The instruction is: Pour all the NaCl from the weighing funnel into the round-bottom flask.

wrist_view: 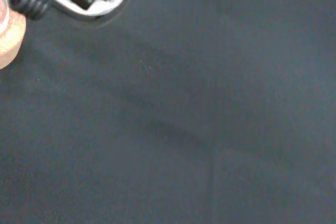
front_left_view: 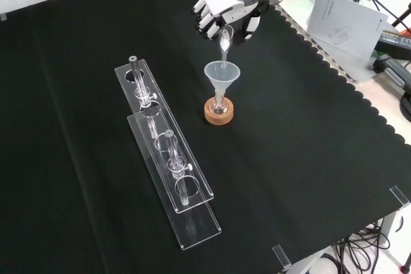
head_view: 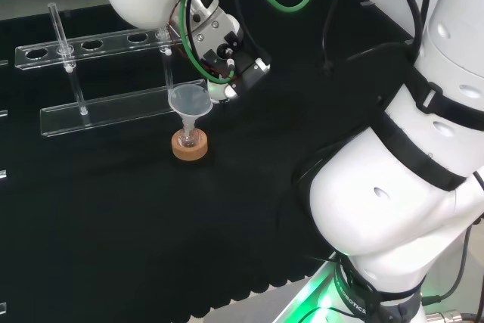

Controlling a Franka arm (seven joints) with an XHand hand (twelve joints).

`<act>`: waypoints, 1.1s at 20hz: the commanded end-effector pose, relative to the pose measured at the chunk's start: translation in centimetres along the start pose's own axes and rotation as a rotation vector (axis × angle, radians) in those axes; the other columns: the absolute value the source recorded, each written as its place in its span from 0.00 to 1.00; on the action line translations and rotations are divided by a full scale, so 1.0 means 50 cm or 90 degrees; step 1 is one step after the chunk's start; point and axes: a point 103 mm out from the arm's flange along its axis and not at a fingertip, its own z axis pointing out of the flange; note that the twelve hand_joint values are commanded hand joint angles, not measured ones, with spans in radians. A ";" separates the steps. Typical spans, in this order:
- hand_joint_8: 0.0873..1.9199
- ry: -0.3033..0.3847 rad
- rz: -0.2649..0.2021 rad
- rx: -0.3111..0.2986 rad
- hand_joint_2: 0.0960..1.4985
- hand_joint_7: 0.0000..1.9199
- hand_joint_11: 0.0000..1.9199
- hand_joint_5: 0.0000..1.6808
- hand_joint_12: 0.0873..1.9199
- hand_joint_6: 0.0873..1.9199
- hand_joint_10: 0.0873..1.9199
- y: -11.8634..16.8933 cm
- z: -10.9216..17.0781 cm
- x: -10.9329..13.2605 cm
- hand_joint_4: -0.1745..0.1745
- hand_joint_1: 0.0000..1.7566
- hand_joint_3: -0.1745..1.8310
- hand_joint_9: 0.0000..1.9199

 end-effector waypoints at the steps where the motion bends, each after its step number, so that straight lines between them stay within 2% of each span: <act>1: 0.29 -0.008 0.004 0.007 0.38 0.39 0.40 0.74 0.54 0.37 0.13 0.001 -0.004 0.000 1.00 0.64 0.45 0.54; 22: 0.29 -0.065 0.017 0.031 0.38 0.38 0.40 0.74 0.54 0.37 0.12 0.004 -0.027 0.010 1.00 0.64 0.45 0.54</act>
